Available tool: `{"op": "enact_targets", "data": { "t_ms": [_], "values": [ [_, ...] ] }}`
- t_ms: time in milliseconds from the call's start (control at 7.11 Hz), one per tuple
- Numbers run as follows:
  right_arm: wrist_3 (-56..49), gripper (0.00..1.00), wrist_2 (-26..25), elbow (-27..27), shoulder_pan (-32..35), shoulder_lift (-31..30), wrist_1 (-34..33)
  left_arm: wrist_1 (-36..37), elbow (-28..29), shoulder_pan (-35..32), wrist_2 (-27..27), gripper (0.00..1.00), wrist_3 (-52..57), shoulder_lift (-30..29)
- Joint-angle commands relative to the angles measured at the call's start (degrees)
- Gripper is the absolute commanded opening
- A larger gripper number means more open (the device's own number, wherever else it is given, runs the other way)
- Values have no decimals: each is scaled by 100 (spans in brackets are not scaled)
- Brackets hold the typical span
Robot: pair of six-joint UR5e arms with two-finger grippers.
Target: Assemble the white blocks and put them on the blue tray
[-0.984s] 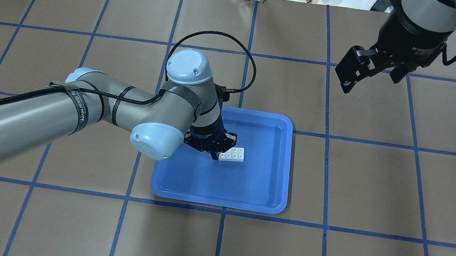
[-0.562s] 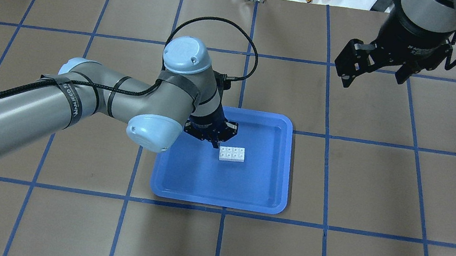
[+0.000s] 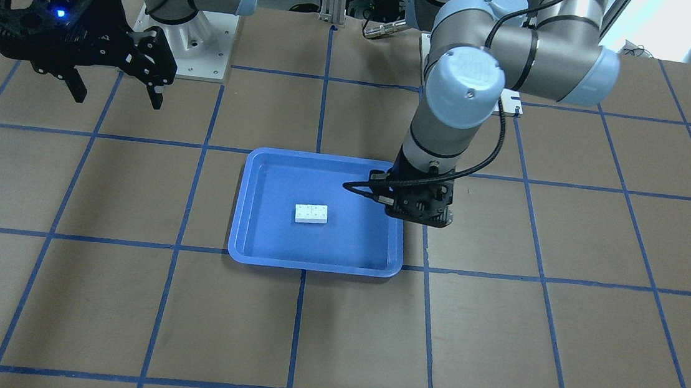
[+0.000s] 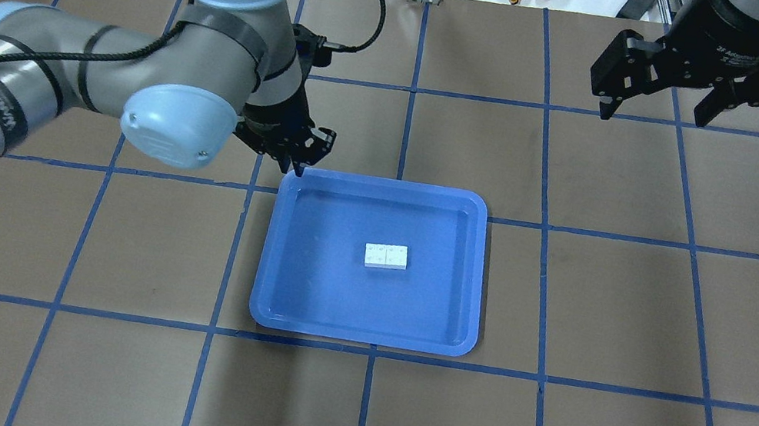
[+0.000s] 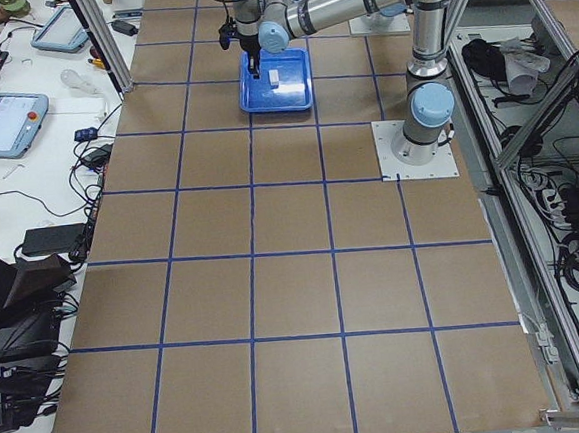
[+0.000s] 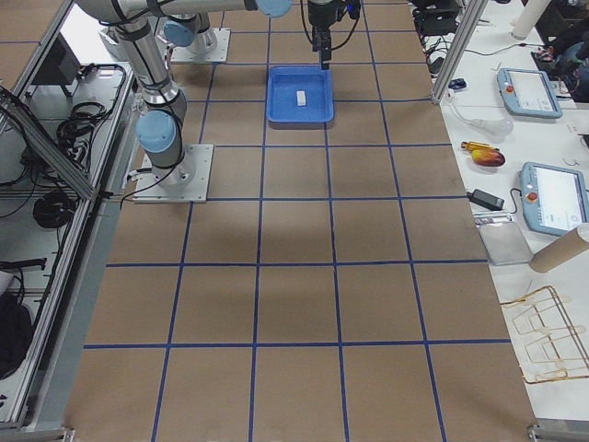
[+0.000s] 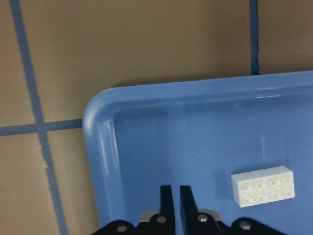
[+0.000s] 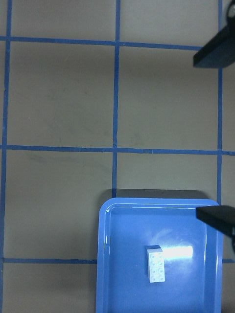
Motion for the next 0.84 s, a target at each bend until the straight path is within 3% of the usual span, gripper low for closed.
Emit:
{"op": "enact_targets", "data": {
  "t_ms": [0,422,703],
  "values": [
    [827,100,30,-6,3,-43,27,-1431,926,437,23,100,213,846],
    [897,100,48,249,21,71,27,-1638,1317,988,-38,100,432,1376],
    [924,100,187,74,21,97,148,-1910,1299,1071,-30,100,398,1036]
  ]
}}
